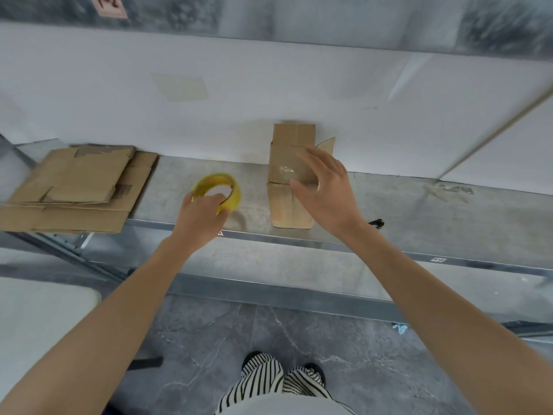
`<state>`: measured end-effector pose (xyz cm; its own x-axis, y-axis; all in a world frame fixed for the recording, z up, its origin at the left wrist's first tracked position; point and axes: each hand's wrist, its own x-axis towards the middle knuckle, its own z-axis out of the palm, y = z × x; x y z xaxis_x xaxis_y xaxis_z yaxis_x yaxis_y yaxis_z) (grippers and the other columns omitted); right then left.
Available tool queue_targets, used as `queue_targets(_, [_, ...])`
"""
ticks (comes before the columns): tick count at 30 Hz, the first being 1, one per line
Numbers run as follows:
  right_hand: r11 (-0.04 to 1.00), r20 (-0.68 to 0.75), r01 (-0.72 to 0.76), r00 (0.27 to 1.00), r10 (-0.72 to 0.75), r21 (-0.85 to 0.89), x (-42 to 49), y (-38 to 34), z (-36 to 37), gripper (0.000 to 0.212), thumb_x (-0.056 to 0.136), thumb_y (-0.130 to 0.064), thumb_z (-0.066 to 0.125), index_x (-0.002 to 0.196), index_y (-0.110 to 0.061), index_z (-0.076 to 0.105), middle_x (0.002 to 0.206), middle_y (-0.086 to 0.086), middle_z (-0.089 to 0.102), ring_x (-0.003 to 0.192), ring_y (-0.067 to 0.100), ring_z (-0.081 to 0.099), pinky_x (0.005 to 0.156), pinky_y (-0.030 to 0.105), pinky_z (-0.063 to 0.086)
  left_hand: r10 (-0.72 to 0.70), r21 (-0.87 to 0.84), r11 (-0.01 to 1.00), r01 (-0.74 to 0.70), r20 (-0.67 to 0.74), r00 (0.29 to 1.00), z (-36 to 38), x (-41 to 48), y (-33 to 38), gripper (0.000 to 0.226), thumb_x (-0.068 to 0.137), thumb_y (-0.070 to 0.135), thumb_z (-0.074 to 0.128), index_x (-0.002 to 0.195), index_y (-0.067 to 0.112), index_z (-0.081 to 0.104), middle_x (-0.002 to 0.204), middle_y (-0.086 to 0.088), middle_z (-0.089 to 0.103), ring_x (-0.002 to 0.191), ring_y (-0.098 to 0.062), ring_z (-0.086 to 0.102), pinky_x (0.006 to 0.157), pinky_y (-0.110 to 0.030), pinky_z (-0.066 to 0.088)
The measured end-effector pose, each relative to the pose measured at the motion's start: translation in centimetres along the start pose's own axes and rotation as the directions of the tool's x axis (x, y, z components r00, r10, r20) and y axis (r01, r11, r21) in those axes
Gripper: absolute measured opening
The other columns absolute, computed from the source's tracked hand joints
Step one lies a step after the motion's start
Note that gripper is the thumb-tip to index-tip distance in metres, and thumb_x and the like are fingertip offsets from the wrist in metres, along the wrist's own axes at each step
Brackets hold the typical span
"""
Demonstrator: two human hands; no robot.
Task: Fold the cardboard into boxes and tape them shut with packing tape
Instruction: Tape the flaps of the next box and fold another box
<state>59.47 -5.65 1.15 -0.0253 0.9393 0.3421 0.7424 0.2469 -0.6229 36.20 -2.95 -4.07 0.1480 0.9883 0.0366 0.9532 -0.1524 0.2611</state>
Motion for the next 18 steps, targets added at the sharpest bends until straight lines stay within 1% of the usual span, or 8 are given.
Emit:
queue_targets(1, [0.999,-0.021,0.038,0.999,-0.038,0.023,0.1,-0.5,-0.1,0.042,0.086,-0.020,0.062,0.127,-0.012,0.057,0.137,0.007,0.051,0.129,0.024,0.043,0.111,0.037,0.029,0.035,-0.022,0.999,-0.037,-0.053,0.998,-1.2,-0.1,0.5,0.017,0.093,0.019,0.050,0.097,0.009,0.063,0.082,-0.012,0.065,0.092,-0.034,0.058,0.089,-0.035,0.031])
queue_targets(3, [0.993,-0.028,0.095,0.995,-0.094,0.074,0.5,-1.7,-0.1,0.035,0.086,-0.014,0.063,0.121,-0.008,0.061,0.128,0.007,0.058,0.120,0.025,0.050,0.102,0.028,0.036,0.125,-0.043,0.990,-0.133,-0.147,0.981,-3.6,-0.3,1.5,0.012,0.092,0.017,0.056,0.089,0.007,0.062,0.077,-0.014,0.064,0.086,-0.036,0.057,0.075,-0.032,0.029])
queue_targets(5, [0.986,0.029,0.075,0.996,-0.080,0.146,1.1,-3.0,-0.3,0.035,0.087,-0.017,0.063,0.121,-0.011,0.061,0.124,0.001,0.059,0.115,0.018,0.052,0.092,0.016,0.035,0.196,-0.055,0.976,-0.211,-0.207,0.959,-5.2,-0.4,2.2,0.010,0.090,0.017,0.058,0.086,0.008,0.061,0.074,-0.012,0.063,0.082,-0.037,0.056,0.074,-0.030,0.028])
queue_targets(7, [0.978,0.113,0.013,0.993,-0.037,0.209,1.6,-3.9,-0.4,0.037,0.086,-0.024,0.066,0.122,-0.015,0.060,0.121,-0.004,0.058,0.110,0.008,0.050,0.086,0.011,0.032,0.261,-0.069,0.956,-0.285,-0.240,0.935,-6.2,-0.3,2.8,0.010,0.089,0.019,0.058,0.084,0.010,0.060,0.072,-0.007,0.064,0.077,-0.036,0.057,0.079,-0.032,0.034])
queue_targets(10, [0.950,0.138,-0.018,0.990,-0.026,0.311,1.9,-4.6,-0.2,0.026,0.082,-0.026,0.071,0.106,-0.019,0.064,0.105,-0.008,0.062,0.096,0.005,0.053,0.079,0.011,0.036,0.334,-0.064,0.930,-0.363,-0.271,0.903,-6.9,-0.6,3.7,0.016,0.086,0.026,0.053,0.079,0.014,0.059,0.063,-0.001,0.059,0.065,-0.031,0.055,0.081,-0.034,0.039])
queue_targets(13, [0.932,0.097,-0.053,0.995,0.019,0.358,2.0,-4.7,0.0,0.009,0.082,-0.020,0.069,0.088,-0.018,0.063,0.089,-0.006,0.063,0.082,0.004,0.055,0.069,0.006,0.038,0.352,-0.039,0.925,-0.377,-0.275,0.894,-7.3,-1.0,4.5,0.012,0.088,0.021,0.058,0.081,0.012,0.059,0.065,-0.005,0.061,0.067,-0.031,0.055,0.077,-0.028,0.032])
queue_targets(15, [0.913,0.090,-0.084,0.995,0.052,0.399,1.9,-4.7,-0.2,0.002,0.084,-0.013,0.066,0.083,-0.013,0.064,0.085,-0.001,0.065,0.074,0.003,0.055,0.066,0.010,0.042,0.352,-0.034,0.926,-0.376,-0.283,0.892,-7.5,-1.4,5.0,0.007,0.087,0.015,0.062,0.083,0.009,0.060,0.068,-0.009,0.062,0.072,-0.034,0.055,0.074,-0.025,0.026])
queue_targets(18, [0.900,0.088,-0.079,0.995,0.045,0.429,1.7,-4.5,-0.7,0.009,0.085,-0.005,0.062,0.078,-0.011,0.064,0.079,0.000,0.066,0.070,0.005,0.055,0.069,0.020,0.046,0.343,-0.068,0.924,-0.377,-0.293,0.893,-7.8,-1.8,5.4,0.008,0.087,0.015,0.063,0.083,0.008,0.059,0.067,-0.011,0.060,0.075,-0.036,0.055,0.069,-0.023,0.023])
